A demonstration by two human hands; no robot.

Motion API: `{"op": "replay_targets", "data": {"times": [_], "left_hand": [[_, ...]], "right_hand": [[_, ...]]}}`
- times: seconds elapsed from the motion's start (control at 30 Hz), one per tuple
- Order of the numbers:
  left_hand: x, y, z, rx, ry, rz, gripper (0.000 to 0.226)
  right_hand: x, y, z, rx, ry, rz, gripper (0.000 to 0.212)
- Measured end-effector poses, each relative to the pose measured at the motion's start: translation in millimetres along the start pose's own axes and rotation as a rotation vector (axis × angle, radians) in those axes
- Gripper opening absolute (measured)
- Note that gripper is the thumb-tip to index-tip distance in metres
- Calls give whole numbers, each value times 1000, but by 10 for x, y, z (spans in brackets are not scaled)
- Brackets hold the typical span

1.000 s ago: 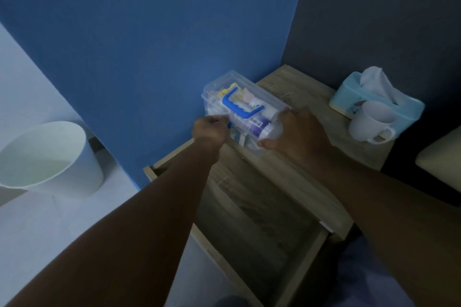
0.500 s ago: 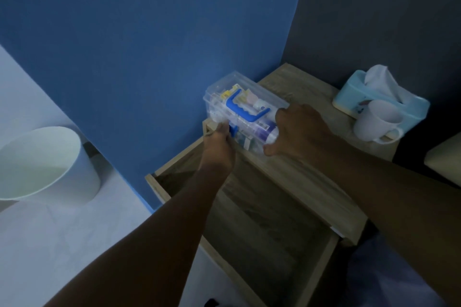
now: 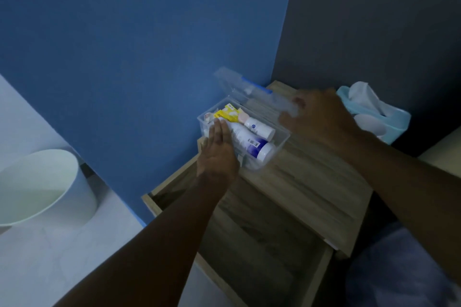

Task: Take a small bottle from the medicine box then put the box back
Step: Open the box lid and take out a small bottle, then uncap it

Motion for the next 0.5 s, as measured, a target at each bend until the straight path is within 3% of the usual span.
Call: {"op": "replay_targets", "data": {"times": [0.13, 0.27, 0.5], "left_hand": [[16, 25, -72, 87, 27, -143, 79], [74, 93, -102, 118, 25, -182, 74], [121, 181, -121, 91, 37, -207, 75]], "right_hand": [[-247, -71, -200, -160, -54, -82, 20], [-485, 118, -364, -198, 6, 16, 24], [-704, 662, -479, 26, 213, 9, 79]]}}
Point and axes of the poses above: each hand's wrist, its own z-axis away from the middle knuckle, its own y-axis out of the palm, x = y × z, the point moved 4 cm from there along -z, towards the middle knuckle, and after that the axes turned 5 degrees about z, right-handed, at the moved point
